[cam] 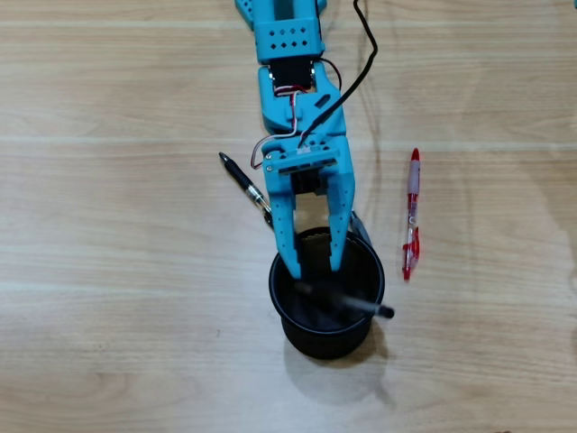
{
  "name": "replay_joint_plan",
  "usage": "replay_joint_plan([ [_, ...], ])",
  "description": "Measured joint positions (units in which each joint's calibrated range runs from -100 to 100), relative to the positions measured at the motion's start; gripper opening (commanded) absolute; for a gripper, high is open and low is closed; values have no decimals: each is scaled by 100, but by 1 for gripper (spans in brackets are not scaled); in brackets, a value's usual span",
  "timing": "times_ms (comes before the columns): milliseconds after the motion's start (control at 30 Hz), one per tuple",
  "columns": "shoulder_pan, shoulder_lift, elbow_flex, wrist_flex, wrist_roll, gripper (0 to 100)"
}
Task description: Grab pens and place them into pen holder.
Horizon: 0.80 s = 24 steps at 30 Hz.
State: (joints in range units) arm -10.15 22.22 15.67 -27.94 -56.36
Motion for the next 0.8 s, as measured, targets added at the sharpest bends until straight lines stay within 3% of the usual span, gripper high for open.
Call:
replay_joint_plan([
  [167,-9,-51,0,17,0,1],
  [400,-9,-1170,328,571,436,2],
  [800,90,-3969,1411,4481,1112,2],
])
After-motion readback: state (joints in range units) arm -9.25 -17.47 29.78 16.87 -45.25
